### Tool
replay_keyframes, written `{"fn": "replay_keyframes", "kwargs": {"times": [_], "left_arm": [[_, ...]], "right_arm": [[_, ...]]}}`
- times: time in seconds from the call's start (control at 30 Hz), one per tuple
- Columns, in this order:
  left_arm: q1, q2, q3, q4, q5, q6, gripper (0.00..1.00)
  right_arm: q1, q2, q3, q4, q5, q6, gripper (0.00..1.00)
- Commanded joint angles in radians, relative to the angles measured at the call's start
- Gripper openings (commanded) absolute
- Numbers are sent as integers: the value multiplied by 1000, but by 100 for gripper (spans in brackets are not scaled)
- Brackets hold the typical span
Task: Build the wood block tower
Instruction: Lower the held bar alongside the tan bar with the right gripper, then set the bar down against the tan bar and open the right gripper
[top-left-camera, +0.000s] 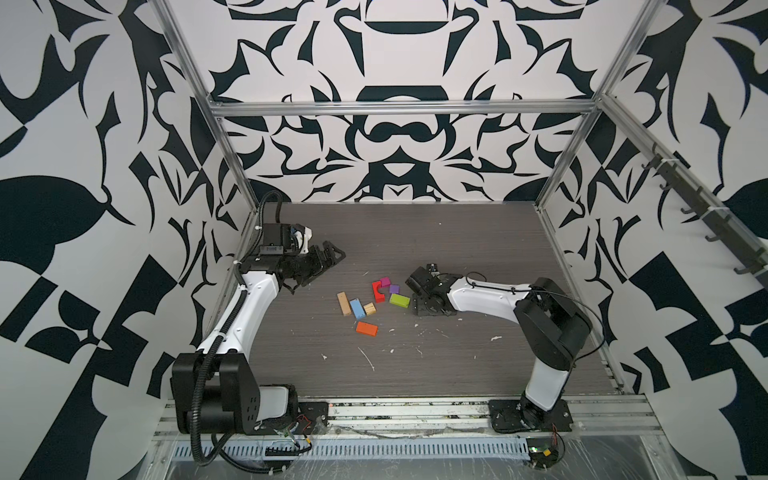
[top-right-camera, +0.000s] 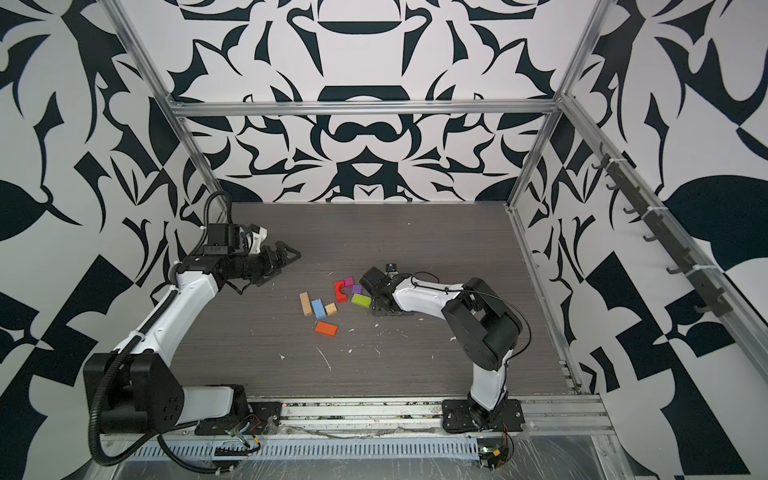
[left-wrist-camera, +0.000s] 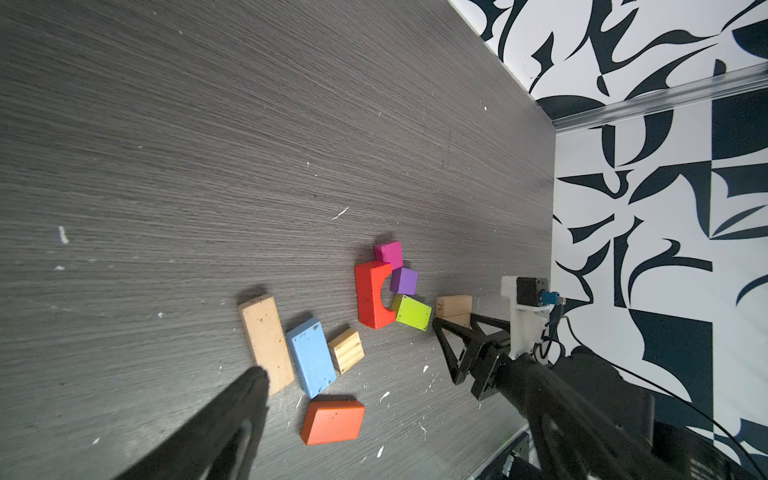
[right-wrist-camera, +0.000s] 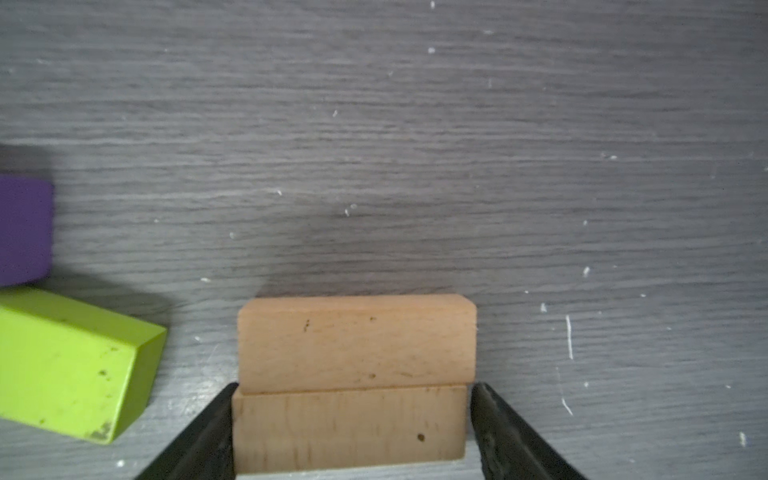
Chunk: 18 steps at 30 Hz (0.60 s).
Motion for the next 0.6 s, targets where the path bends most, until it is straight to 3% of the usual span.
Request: {"fn": "replay_keyframes", "kwargs": {"times": [0.0, 0.57], "left_arm": [[5, -7, -15, -7, 3, 4, 99], [5, -7, -14, -7, 4, 4, 99]], "right_arm": [[-11, 25, -7, -74, 32, -17, 83], [-13, 13, -8, -77, 40, -20, 86]]}}
